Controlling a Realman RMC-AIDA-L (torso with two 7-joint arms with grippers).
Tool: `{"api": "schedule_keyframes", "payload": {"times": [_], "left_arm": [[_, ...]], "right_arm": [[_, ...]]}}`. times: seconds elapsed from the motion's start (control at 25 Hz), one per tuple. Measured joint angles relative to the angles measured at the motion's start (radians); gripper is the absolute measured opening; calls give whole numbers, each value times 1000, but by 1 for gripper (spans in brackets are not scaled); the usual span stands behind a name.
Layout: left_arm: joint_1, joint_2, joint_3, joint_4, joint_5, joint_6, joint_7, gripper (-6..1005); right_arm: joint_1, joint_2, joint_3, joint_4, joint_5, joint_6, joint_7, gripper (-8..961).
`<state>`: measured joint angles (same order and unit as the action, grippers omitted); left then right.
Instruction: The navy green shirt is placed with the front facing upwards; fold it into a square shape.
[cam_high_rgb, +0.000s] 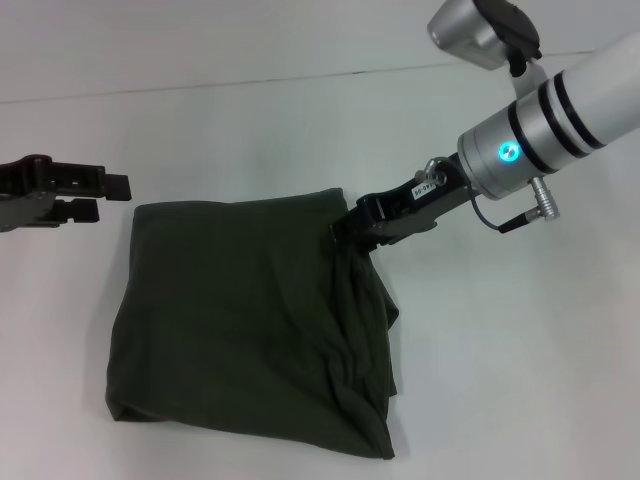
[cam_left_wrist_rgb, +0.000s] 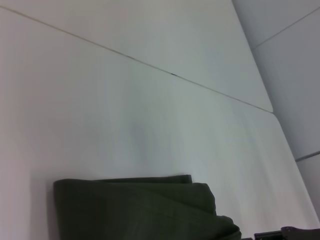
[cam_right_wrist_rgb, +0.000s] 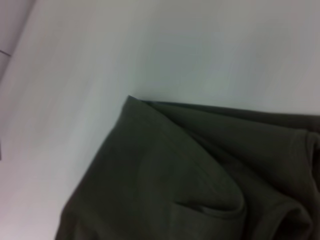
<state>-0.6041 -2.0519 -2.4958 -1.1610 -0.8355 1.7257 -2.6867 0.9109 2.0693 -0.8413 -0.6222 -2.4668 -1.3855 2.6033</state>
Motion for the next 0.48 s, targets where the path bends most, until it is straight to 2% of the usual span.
{"api": "schedule_keyframes", "payload": {"times": [0.16, 0.48], "left_arm": [[-3, -5, 0, 1, -1, -2, 0, 627], [-6, -7, 0, 1, -1, -4, 1, 628]], "right_arm": [[-1, 2, -39, 0, 0, 26, 19, 569], [2, 13, -40, 8, 7, 77, 20, 551]]}}
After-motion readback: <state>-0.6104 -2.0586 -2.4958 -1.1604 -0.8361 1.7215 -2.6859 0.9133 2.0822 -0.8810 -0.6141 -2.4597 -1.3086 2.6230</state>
